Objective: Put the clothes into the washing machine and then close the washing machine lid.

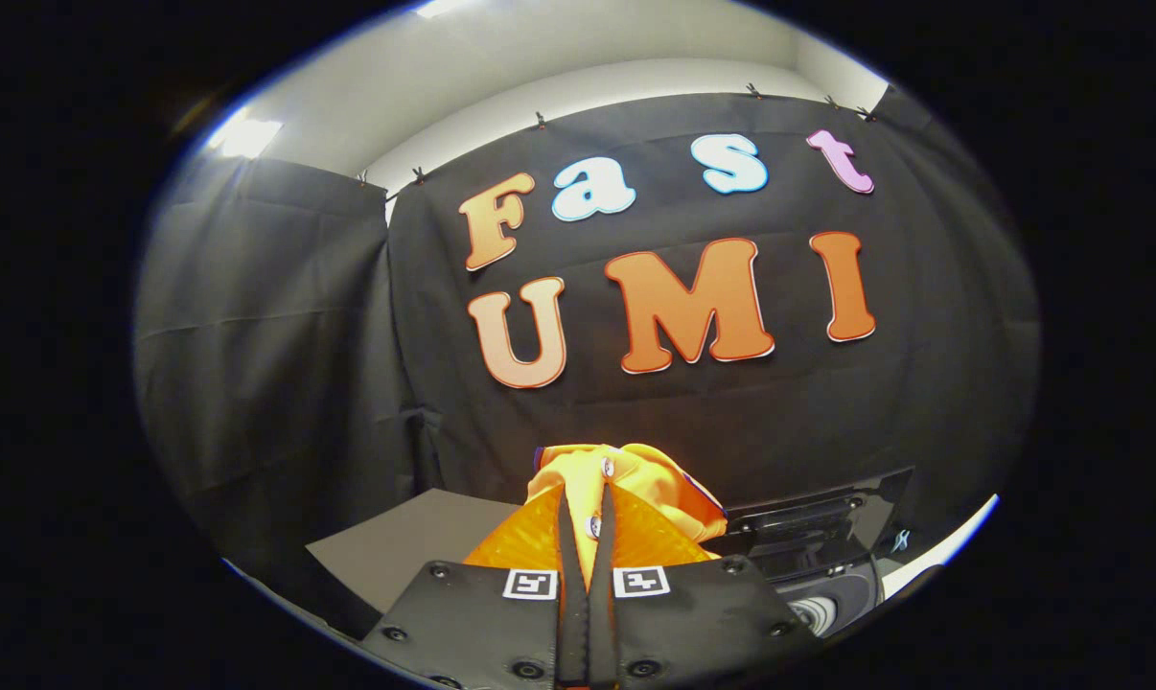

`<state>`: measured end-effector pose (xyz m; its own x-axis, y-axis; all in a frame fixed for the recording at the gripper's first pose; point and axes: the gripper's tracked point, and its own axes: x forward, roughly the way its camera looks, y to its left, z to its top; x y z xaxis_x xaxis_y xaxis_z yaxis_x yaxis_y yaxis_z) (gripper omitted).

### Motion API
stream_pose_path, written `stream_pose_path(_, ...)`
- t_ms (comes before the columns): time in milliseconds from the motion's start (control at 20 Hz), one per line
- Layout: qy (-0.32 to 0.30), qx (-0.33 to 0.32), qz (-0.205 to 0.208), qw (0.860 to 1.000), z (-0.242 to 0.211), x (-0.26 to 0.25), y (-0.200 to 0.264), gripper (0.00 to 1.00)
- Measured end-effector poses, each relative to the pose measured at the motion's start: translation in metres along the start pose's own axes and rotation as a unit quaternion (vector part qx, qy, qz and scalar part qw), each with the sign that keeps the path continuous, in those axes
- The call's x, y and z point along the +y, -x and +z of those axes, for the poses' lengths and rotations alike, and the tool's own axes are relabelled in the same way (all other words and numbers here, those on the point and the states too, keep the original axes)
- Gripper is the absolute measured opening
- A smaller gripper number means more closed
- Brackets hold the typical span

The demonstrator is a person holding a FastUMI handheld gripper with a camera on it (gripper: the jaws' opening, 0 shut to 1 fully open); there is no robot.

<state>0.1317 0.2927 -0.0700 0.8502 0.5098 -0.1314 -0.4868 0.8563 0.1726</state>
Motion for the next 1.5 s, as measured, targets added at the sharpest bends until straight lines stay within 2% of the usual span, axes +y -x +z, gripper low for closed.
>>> stream_pose_path(300, 0.001, 0.001, -0.020, 1.000, -0.012, -0.080, 0.008, 0.08)
stream_pose_path(650, 0.007, 0.023, -0.039, 0.999, -0.055, -0.159, 0.006, 0.08)
stream_pose_path(1100, 0.004, 0.073, -0.054, 0.996, -0.147, -0.227, -0.022, 0.08)
stream_pose_path(1300, -0.012, 0.143, -0.067, 0.987, -0.224, -0.249, -0.034, 0.08)
stream_pose_path(1500, -0.015, 0.186, -0.072, 0.980, -0.269, -0.267, -0.045, 0.08)
